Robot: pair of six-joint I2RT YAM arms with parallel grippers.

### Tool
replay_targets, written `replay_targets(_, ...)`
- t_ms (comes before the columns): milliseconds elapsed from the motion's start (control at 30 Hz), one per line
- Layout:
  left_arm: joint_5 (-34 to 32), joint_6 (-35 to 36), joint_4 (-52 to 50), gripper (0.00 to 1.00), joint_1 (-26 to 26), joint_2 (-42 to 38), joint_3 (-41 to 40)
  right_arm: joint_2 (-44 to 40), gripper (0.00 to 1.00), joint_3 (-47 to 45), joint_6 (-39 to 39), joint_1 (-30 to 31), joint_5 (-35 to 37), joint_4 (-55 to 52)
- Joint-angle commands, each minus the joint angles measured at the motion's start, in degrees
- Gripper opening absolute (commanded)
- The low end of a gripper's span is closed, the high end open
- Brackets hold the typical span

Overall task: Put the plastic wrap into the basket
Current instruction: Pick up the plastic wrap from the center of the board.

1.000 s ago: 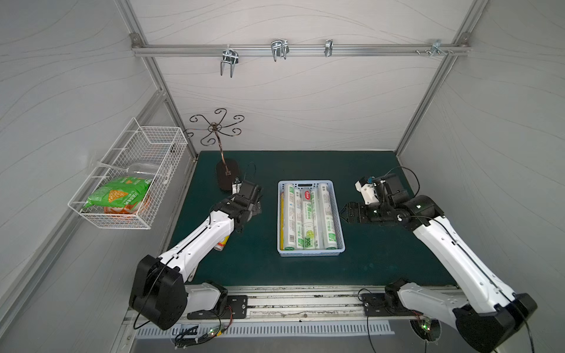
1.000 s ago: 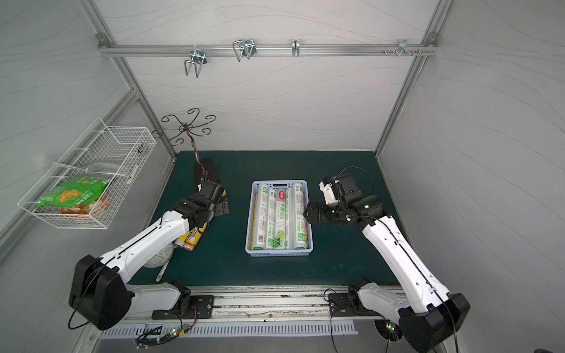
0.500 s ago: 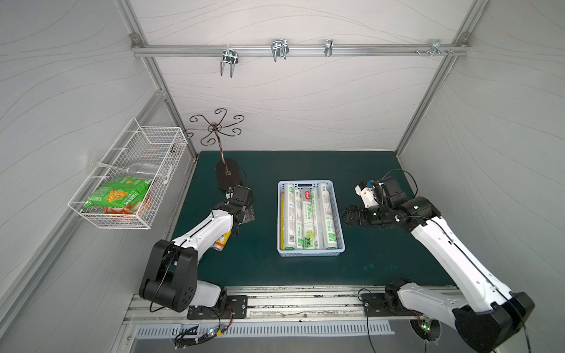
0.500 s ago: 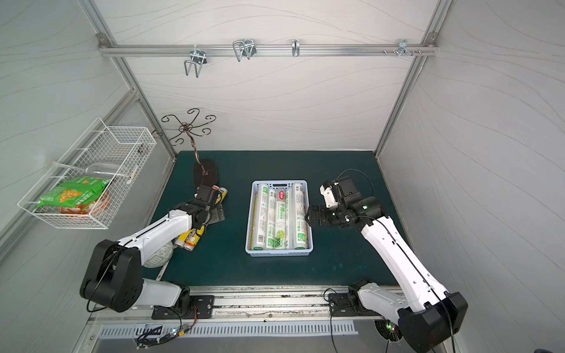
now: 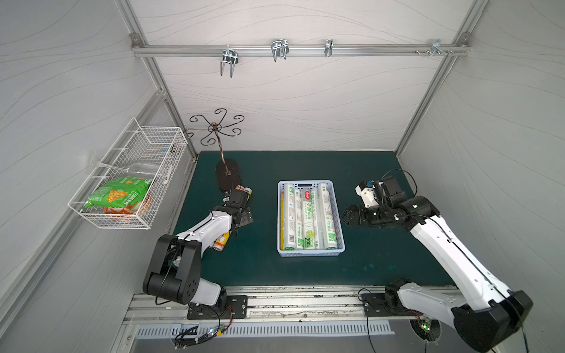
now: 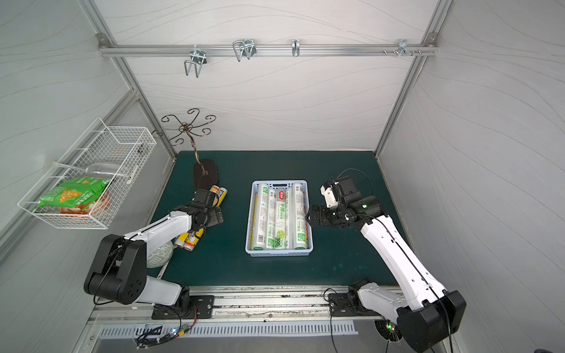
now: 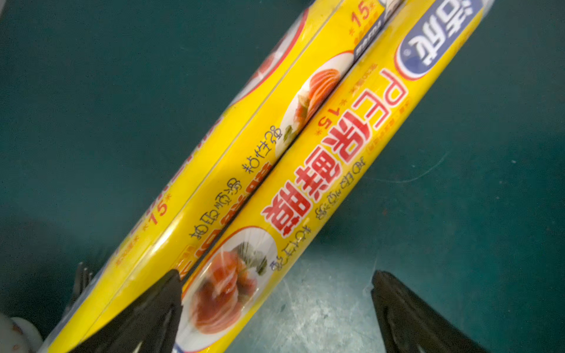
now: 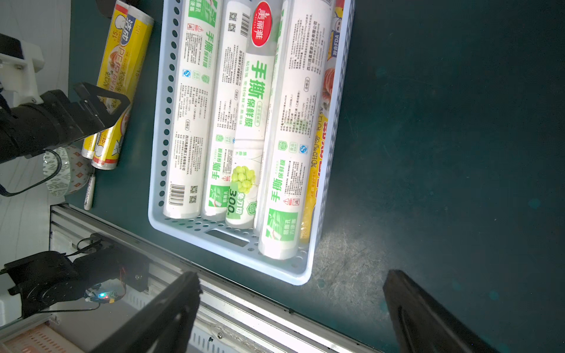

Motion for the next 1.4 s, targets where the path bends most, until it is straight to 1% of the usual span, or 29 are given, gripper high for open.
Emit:
replay_targets(0,1.8,-0.6,2.0,0.99,0.5,1.7,0.7,-0.1,0.99,-0.6,-0.3,-0.3,-1.2,-1.6)
replay_targets(167,3.7,-0.1,2.5,0.99,0.4,2.4,0.5,0.1,0.99,-0.7,-0.1,-0.4,-1.3,-1.5)
replay_targets(300,8.2,-0.2,4.1,0.99,0.1,2.2,-0.1,0.5,0.99,-0.9,0.1,-0.4,-1.8,-1.0)
replay_targets(367,9.2,-0.3,4.5,0.99,-1.3,2.4,0.1,0.7,0.99,-1.0,0.4,-0.4,-2.1,-0.7)
replay_targets(533,8.6,-0.4,3.0,0.99,-6.7,4.2,2.9,0.9,0.99,-1.1,0.4,-0.4,-2.2,-0.7)
replay_targets(600,8.4,-0.5,2.6,0.99,-8.1,4.9,4.0,0.9,0.99,-1.1,0.4,-0.4,-2.2,-0.8)
replay_targets(667,8.8,-0.6,2.1,0.99,-8.2,5.7,5.0,0.8,0.99,-0.9,0.4,-0.4,-2.0,-1.1)
replay_targets(900,4.6,1.8,-4.4,0.99,-8.2,10.6,11.5,0.7,0.99,-0.8,-0.3,-0.5,-1.4,-1.6)
replay_targets(1000,3.8,2.7,-6.0,0.98,-8.1,12.4,13.4,0.9,0.99,-0.9,-0.5,-0.5,-1.4,-1.7)
replay_targets(1067,4.0,3.2,-6.5,0.96,-8.1,13.7,14.6,1.0,0.99,-1.0,-0.8,-0.5,-1.4,-1.7)
replay_targets(1200,5.9,3.9,-6.7,0.86,-7.7,15.7,16.1,1.3,0.99,-1.0,-1.0,-0.8,-1.3,-1.8)
replay_targets(1367,7.6,4.1,-6.3,0.76,-7.4,17.7,17.1,1.7,0.99,-0.9,-1.3,-1.0,-1.3,-1.9)
